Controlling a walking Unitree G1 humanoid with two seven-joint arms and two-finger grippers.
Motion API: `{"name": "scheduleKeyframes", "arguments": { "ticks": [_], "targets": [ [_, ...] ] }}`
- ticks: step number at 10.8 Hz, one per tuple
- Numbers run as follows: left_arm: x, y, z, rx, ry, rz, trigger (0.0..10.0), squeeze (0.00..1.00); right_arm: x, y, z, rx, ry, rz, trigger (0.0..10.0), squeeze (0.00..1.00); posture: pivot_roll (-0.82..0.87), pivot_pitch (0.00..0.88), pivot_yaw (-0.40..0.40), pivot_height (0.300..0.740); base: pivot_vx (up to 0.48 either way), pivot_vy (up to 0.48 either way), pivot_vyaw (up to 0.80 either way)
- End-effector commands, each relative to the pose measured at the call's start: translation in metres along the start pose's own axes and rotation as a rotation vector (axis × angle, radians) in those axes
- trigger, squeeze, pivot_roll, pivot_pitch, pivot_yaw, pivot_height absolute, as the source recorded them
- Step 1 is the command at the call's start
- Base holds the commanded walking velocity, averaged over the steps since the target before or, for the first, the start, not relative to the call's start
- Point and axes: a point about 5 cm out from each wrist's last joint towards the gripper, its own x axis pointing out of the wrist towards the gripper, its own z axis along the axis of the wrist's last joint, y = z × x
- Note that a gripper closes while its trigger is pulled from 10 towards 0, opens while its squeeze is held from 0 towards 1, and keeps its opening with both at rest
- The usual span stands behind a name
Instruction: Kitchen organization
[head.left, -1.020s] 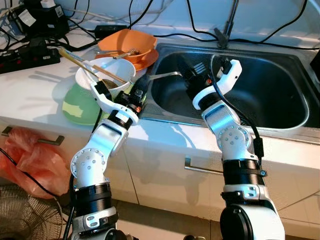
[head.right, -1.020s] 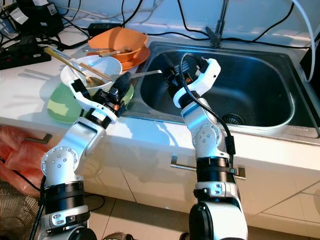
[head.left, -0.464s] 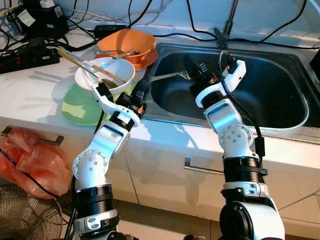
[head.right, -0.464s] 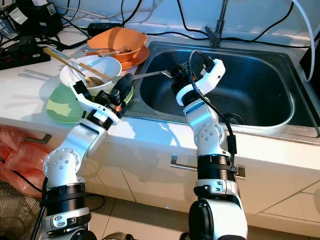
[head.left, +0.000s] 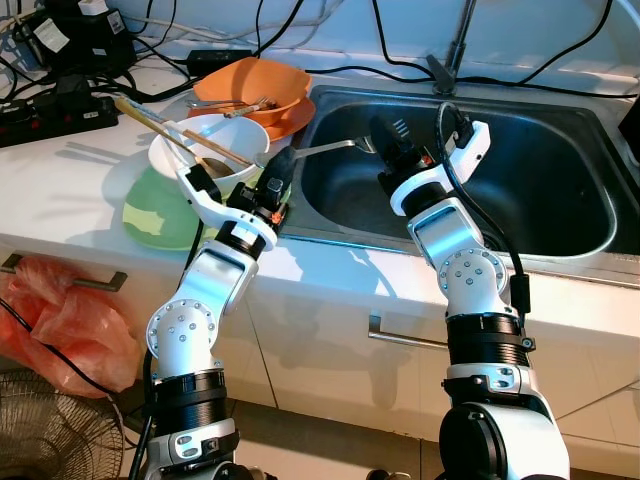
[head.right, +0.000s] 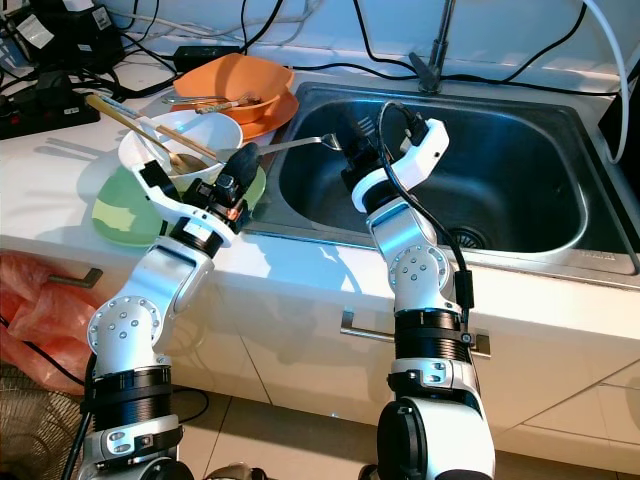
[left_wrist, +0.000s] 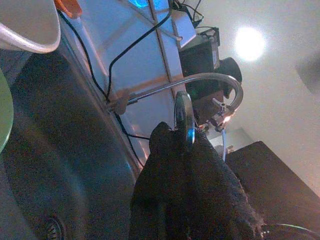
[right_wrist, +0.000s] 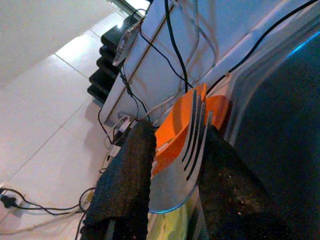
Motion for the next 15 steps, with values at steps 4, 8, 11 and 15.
{"name": "scheduleKeyframes", "arguments": {
  "ticks": [4,8,11,15],
  "targets": [
    [0.006,-0.002,-0.022,-0.054,0.069,-0.005,0.0,0.0,0.006,0.019,-0.014,0.053,0.028,0.054,0.0,0.0,0.08,0.082,0.037,0.74,0.0,0.0,0.0],
    [0.005,-0.002,-0.027,-0.063,0.096,-0.011,0.0,0.0,0.005,0.013,-0.015,0.062,0.009,0.0,0.0,0.0,0.07,0.084,0.038,0.74,0.0,0.0,0.0],
    [0.005,-0.002,-0.029,-0.059,0.119,-0.013,4.1,0.0,0.006,0.008,-0.015,0.089,-0.016,-0.045,0.0,0.0,0.07,0.084,0.039,0.74,0.0,0.0,0.0],
    [0.003,0.002,-0.032,-0.078,0.128,0.006,10.0,1.0,0.006,0.013,-0.014,0.198,-0.015,-0.006,0.0,0.0,0.07,0.085,0.038,0.74,0.0,0.0,0.0]
  ]
}}
